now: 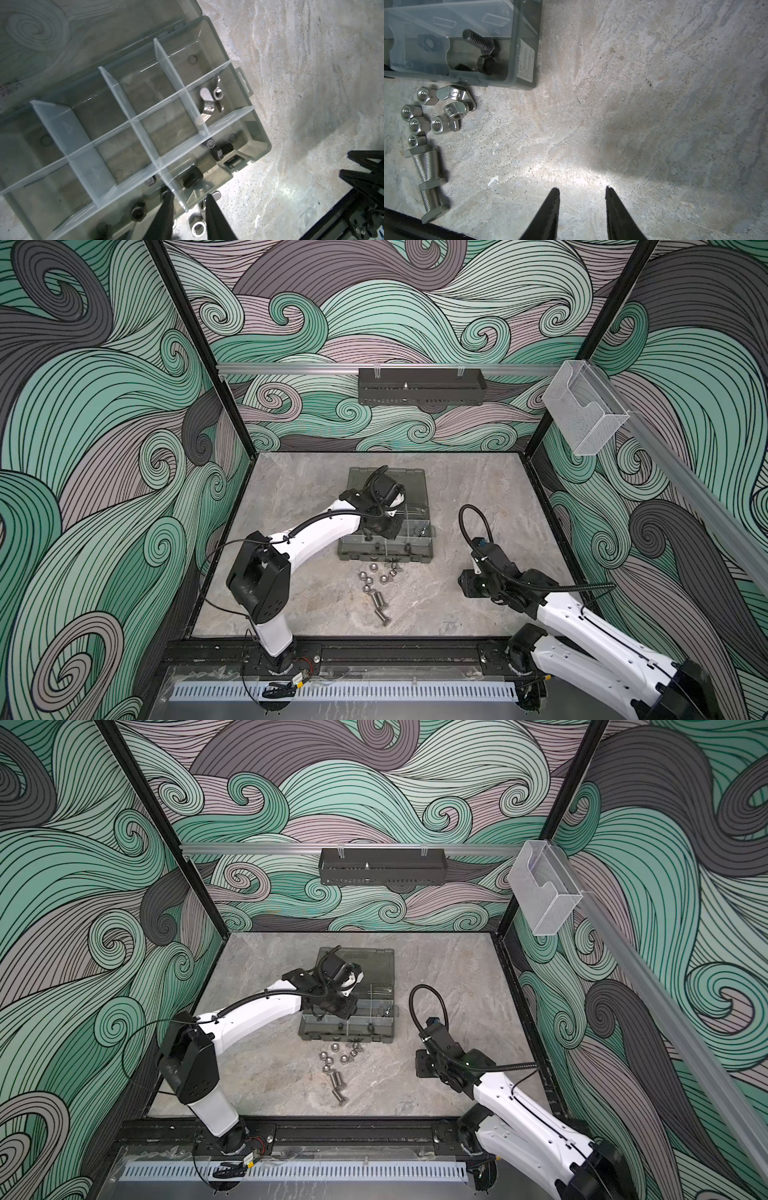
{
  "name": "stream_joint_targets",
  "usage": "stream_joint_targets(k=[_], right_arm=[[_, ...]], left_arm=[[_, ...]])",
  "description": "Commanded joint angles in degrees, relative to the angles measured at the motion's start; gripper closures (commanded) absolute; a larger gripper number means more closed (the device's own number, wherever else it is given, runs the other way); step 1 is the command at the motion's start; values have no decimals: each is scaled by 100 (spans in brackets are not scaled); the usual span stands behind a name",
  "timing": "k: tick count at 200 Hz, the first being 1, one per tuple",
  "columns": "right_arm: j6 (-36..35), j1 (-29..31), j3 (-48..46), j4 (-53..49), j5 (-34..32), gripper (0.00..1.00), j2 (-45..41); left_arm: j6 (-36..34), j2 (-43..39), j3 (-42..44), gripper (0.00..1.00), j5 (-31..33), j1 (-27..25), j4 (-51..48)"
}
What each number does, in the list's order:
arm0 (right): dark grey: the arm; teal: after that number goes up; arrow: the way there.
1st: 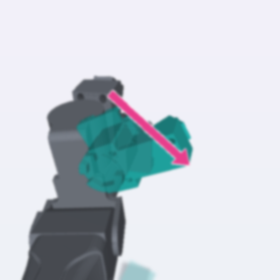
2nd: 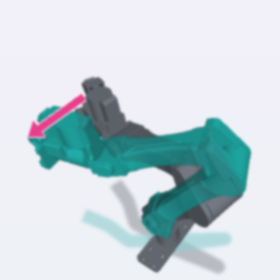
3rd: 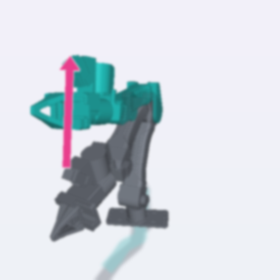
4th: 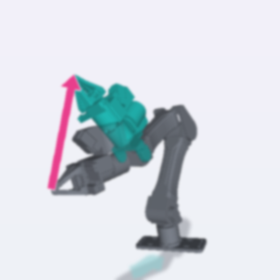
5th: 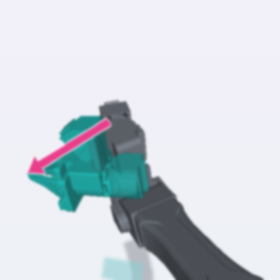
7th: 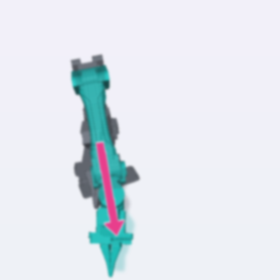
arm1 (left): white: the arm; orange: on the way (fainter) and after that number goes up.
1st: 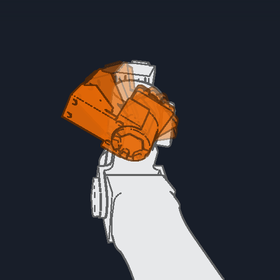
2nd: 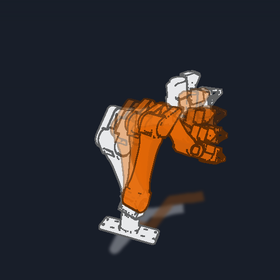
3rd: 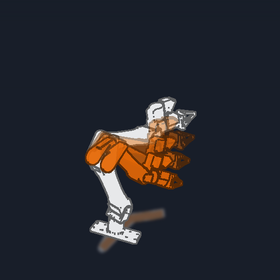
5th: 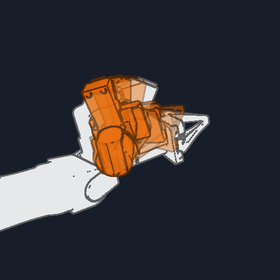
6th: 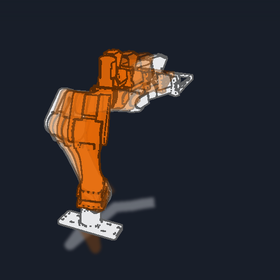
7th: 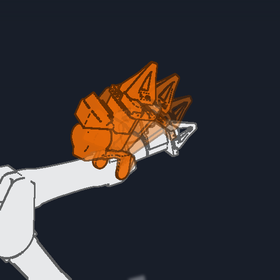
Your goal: Sort the screws and nuts into containers
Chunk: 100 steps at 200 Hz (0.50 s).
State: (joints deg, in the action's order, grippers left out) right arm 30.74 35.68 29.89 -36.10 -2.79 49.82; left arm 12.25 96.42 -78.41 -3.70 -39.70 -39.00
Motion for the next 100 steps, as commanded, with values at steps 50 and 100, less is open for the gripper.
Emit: stream_joint_targets(k=[50,100], right_arm=[[36,539,597,403,-77,62,853],[20,1150,1188,682,-259,62,1921]], left_arm=[[-186,-1335,1302,68,-84,792,46],[-238,-1892,1738,67,-175,1160,42]])
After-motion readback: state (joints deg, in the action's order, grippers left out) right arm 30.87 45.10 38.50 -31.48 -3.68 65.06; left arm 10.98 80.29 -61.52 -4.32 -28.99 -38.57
